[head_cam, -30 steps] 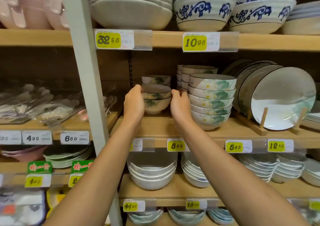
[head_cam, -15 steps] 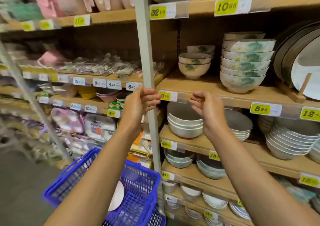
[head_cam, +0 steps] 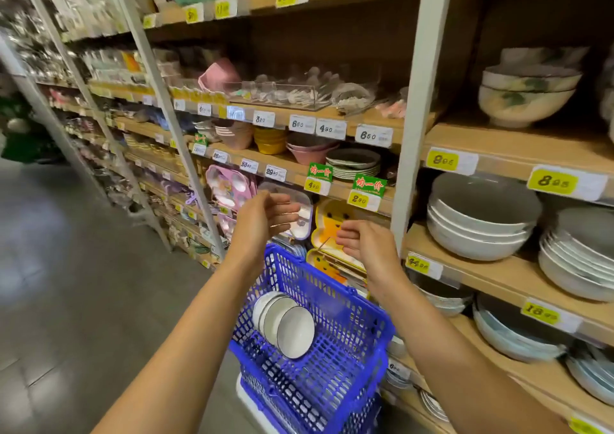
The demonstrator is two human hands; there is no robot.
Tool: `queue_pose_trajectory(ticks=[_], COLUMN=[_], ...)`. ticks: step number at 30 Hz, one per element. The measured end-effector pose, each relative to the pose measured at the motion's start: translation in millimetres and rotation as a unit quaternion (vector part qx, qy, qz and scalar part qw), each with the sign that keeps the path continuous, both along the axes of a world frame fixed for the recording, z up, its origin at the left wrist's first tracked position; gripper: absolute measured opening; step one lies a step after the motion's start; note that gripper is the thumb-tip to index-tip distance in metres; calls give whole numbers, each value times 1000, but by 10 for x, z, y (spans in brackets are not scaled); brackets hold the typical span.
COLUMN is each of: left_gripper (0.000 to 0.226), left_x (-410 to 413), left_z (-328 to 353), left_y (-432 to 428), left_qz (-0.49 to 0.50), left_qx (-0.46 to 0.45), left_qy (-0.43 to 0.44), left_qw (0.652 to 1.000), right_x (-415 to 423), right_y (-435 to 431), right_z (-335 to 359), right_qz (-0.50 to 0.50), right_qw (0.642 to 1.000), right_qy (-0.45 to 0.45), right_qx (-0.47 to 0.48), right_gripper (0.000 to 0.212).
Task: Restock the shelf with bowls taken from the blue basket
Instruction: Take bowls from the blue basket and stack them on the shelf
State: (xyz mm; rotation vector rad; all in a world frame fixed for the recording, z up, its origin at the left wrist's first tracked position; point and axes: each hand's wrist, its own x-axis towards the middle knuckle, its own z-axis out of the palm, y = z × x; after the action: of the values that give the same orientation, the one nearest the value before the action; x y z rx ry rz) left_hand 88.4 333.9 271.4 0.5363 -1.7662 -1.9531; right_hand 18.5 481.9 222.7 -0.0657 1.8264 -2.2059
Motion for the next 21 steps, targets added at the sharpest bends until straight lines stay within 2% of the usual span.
queue_pose_trajectory(ticks=[6, 11, 15, 17, 19, 21], left_gripper=[29, 23, 20, 22, 28, 40], left_x=[-197, -400, -519, -564, -592, -631], left_z=[-720, -1619, -2337, -2689, -2984, -3279], left_y=[-890, -1369, -1516, -1483, -1396, -1302], left_qz=[27, -11, -58, -86, -98, -83], left_qx=[35, 28, -61, -90, -96, -65], left_qy=[-93, -225, -326, -386, -436, -457], left_qw=[995, 974, 942, 914, 890, 883], right_x=[-181, -314, -385, -367, -336, -406], right_y=[-918, -1318, -1416, -1415, -1397, -1394], right_z=[-830, -1613, -2288, -2634, -2924, -3215], right_qz=[42, 49, 63, 30, 2, -3], right_qw=[993, 966, 925, 909, 901, 887], right_qy=[-51, -174, -252, -306, -344, -368], right_qx=[100, 183, 276, 281, 266, 280], right_gripper=[19, 22, 32, 31, 31, 29])
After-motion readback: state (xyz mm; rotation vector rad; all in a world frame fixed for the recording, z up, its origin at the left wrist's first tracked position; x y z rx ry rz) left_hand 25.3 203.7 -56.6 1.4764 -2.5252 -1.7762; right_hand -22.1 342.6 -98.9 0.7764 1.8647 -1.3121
